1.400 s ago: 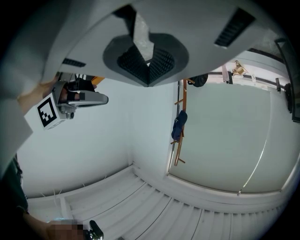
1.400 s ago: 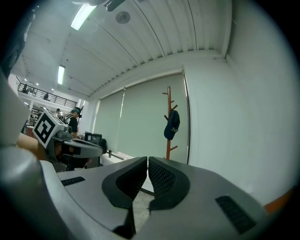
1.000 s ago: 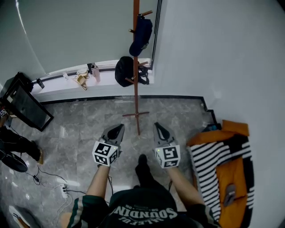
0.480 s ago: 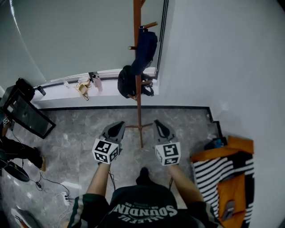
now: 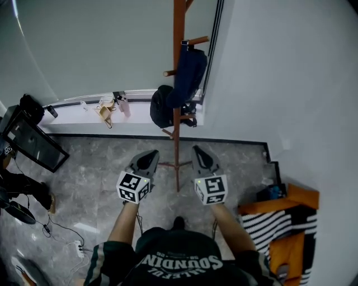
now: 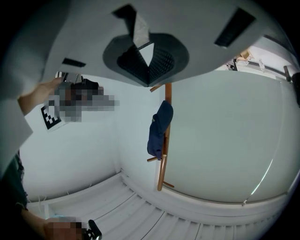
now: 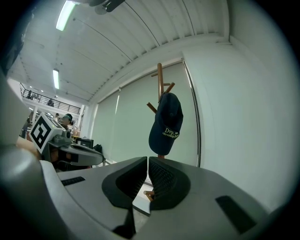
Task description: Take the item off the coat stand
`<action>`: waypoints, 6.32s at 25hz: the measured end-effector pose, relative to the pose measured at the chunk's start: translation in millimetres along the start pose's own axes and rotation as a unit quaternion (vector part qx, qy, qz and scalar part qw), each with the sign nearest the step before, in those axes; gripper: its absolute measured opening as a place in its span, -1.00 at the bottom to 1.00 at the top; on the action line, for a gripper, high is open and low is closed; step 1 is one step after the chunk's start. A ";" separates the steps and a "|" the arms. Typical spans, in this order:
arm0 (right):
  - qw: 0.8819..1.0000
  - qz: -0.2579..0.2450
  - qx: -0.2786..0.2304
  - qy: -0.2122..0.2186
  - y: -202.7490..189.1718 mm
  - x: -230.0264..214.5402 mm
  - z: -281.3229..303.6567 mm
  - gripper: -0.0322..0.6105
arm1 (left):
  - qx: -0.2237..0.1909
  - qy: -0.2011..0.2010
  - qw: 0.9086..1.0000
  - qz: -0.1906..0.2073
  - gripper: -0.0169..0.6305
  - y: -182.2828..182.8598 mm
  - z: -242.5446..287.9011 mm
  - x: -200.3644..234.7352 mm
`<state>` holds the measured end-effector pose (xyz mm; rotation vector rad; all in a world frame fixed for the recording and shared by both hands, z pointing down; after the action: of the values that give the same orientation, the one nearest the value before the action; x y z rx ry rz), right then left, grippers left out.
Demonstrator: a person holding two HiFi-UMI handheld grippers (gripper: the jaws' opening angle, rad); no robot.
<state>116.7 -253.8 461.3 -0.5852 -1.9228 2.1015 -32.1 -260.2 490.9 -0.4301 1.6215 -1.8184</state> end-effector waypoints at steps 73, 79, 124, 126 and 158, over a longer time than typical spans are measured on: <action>0.986 0.011 -0.043 -0.161 120.5 -43.0 191.6 -0.22 | 0.029 0.056 0.997 -0.044 -0.94 -72.9 -89.1 123.2; 0.988 -0.020 -0.045 -0.146 119.2 -38.6 186.0 -0.53 | 0.029 0.053 0.997 -0.043 -0.94 -73.9 -84.7 124.0; 0.974 -0.104 -0.068 -0.190 135.9 -90.4 75.7 -0.66 | 0.016 -0.041 0.999 -0.019 -0.94 -50.5 -11.7 73.2; 0.975 -0.103 -0.061 -0.189 127.4 -93.6 68.5 -0.66 | 0.016 -0.045 0.999 -0.018 -0.94 -49.9 -7.9 69.9; 0.990 -0.061 0.023 -0.122 -26.3 -34.4 -1.4 -0.66 | 0.015 -0.052 0.999 -0.003 -0.94 -36.7 11.8 69.0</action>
<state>145.6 -264.4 491.8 -0.2016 -1.9718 2.2171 -84.3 -313.7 516.3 -0.5077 1.5213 -1.7923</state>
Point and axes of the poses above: the fingertips, and each gripper's own axes: z forward along the fingers, x to its left, y out of its top, the point moved 2 cm from there along -z, backward along the fingers, and after that the axes turned 11 degrees about z, right-handed, at the moved point
